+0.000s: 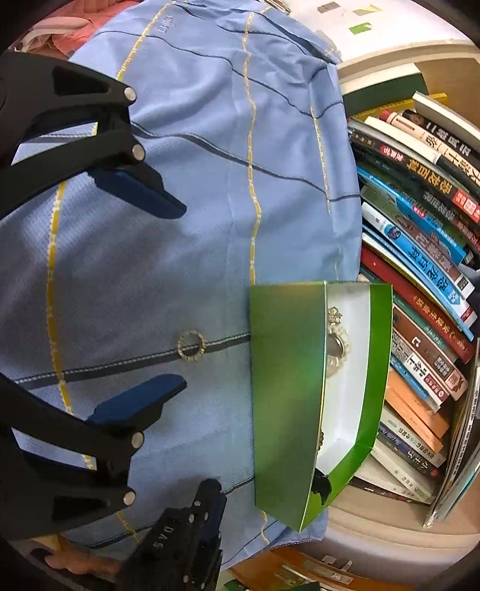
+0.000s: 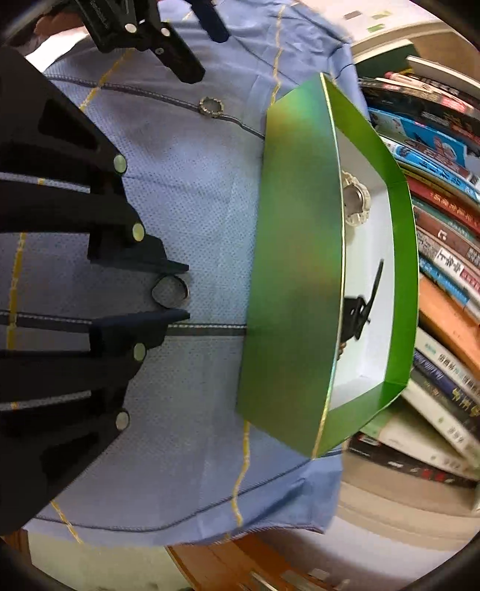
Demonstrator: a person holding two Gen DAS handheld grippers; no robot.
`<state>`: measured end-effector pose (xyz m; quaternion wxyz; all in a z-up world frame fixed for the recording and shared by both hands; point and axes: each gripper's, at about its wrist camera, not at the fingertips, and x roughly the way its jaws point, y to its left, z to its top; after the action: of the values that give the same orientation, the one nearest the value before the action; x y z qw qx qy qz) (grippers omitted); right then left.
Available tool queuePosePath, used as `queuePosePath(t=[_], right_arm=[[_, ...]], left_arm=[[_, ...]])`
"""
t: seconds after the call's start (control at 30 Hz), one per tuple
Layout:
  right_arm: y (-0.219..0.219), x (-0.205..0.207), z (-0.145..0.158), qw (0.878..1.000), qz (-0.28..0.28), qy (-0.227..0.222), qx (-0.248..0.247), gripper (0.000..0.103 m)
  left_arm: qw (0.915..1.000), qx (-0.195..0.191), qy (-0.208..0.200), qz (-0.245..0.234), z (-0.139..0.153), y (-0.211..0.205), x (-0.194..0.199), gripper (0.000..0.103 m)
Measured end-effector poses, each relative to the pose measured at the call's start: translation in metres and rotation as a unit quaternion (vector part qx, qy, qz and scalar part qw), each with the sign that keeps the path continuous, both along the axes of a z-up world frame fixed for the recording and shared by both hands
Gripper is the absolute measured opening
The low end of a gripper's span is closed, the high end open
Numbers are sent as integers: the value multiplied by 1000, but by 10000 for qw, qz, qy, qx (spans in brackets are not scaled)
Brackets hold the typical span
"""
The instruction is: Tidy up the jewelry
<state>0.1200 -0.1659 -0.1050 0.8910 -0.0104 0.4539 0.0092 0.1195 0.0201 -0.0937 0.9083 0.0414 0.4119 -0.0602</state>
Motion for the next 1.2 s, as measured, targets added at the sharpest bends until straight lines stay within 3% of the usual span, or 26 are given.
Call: queuePosePath(t=[0.03, 0.17, 0.4, 0.57, 0.83, 0.93, 1.0, 1.07, 1.2], right_arm=[[0, -1, 1, 10000, 35, 3, -21, 19], [4, -19, 0, 9998, 155, -36, -153, 19], [-7, -47, -2, 9998, 115, -56, 132, 19], [0, -45, -3, 9999, 42, -108, 92, 19], [-1, -57, -4, 9996, 35, -160, 218, 20], [-2, -63, -5, 9994, 76, -206, 268, 27], [-3, -67, -4, 9993, 75, -205, 311, 36], [-4, -70, -5, 9991, 66, -203, 362, 41], [-1, -69, -4, 9992, 16, -200, 337, 41]], left_arm=[[10000, 7, 5, -25, -1, -2, 1, 85], [9999, 33, 31, -119, -3, -12, 8, 66], [9992, 115, 168, -352, -14, -30, 19, 55], [9991, 13, 195, -372, -18, -32, 19, 21], [9968, -197, 330, -694, -16, -37, -22, 21], [9957, -225, 337, -838, -14, -42, -36, 22], [9961, -167, 231, -840, -10, -44, -42, 29], [9963, -157, 151, -829, -6, -44, -46, 46], [9963, -158, 164, -825, -7, -44, -46, 47]])
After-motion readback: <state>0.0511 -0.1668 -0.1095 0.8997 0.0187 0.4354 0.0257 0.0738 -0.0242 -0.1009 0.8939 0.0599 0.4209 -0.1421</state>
